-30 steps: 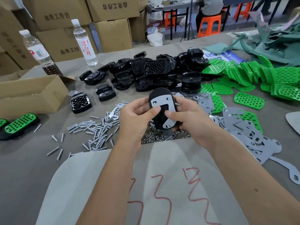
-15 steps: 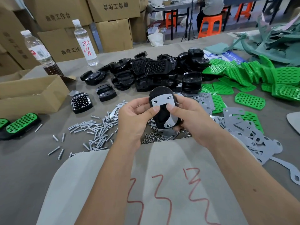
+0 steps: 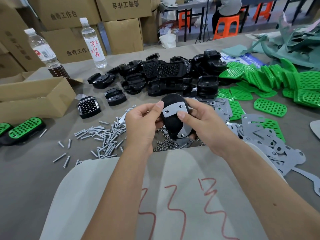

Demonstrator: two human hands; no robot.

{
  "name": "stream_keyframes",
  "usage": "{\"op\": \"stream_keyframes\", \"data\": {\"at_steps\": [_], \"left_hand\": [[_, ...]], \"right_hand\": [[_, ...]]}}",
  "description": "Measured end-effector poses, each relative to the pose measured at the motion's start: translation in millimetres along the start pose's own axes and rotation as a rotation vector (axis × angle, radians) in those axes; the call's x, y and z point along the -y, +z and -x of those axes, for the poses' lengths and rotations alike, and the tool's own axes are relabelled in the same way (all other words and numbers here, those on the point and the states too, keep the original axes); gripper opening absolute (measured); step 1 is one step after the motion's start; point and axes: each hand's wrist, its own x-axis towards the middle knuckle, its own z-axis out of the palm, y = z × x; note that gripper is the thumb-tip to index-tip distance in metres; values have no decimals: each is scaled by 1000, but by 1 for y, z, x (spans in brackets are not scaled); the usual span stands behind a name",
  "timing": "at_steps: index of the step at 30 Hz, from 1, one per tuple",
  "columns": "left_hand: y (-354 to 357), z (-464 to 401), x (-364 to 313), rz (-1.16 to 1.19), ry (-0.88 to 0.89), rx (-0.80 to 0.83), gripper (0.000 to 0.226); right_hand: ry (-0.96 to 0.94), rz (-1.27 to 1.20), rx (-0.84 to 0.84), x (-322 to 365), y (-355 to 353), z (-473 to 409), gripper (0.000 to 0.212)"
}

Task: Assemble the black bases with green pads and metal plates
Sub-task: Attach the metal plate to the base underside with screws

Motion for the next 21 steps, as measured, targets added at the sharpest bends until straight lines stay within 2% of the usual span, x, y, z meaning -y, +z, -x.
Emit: {"op": "stream_keyframes", "data": {"at_steps": [4, 11, 15, 19, 21], "left_hand": [[2, 2, 1, 19, 37, -69, 22], [5, 5, 0, 23, 90, -92, 18], [5, 3, 3, -8, 135, -39, 12], [2, 4, 3, 23, 134, 86, 9], [-2, 3, 2, 19, 167, 140, 22]], "right_hand": [[5, 29, 7, 1, 1, 0, 30], [-6, 9, 2, 0, 1, 0, 29], [-16, 1, -70, -2, 2, -1, 26], [5, -47, -147, -2, 3, -2, 21], [-4, -75, -150, -1, 3, -2, 20]]}}
